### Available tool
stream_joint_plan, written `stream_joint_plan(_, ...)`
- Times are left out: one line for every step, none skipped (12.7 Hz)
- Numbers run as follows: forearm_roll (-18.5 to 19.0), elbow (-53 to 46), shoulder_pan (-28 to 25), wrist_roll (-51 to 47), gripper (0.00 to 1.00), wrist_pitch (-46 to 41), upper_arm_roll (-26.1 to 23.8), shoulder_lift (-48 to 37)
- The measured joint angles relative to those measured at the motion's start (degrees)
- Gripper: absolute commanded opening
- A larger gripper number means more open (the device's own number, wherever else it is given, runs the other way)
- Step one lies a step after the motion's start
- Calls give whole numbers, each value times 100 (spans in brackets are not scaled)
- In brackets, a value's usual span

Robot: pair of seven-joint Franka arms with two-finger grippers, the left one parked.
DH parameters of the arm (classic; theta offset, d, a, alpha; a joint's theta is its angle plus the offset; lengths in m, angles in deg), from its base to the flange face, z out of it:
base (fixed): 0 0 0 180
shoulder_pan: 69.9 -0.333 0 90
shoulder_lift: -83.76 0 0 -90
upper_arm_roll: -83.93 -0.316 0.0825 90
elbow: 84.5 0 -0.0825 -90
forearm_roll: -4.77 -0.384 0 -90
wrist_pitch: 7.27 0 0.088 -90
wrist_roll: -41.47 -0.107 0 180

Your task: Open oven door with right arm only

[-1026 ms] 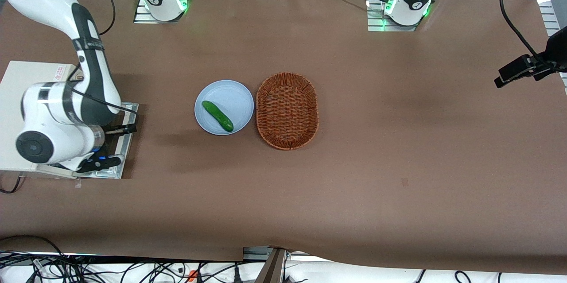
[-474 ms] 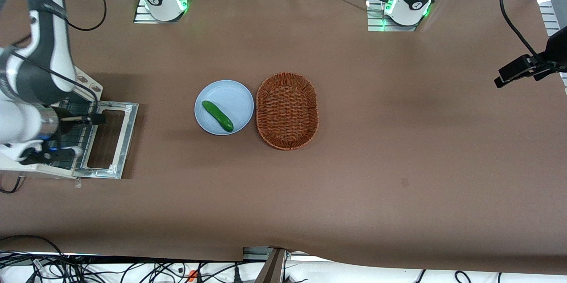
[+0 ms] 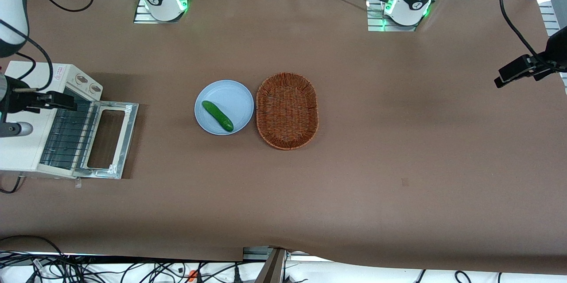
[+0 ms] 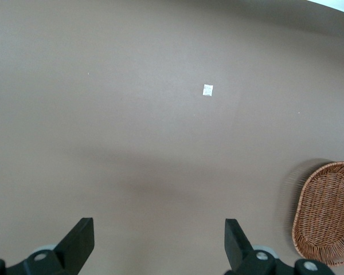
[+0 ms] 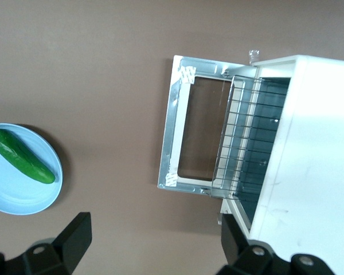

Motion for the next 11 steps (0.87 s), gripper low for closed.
stream_joint_plan(0,274,3,-151,100,152,5,-222)
stream_joint_plan(0,500,3,-315,100,219,6,-415)
stream_joint_plan(0,668,3,-430,100,242,6,-581)
stream_joint_plan(0,779,3,-500,100,245,6,-706)
stream_joint_plan(0,852,3,-538,100,244,6,-803)
stream_joint_plan(0,899,3,-559,100,212,6,-868)
stream_joint_plan(0,924,3,-570,100,149,6,-909)
stream_joint_plan(0,929,3,-575,100,110,6,-927)
stream_joint_plan(0,928,3,-577,100,101,6,-937)
stream_joint_plan(0,920,2,-575,100,100,5,-949)
stream_joint_plan(0,881,0,-563,100,94,3,-958)
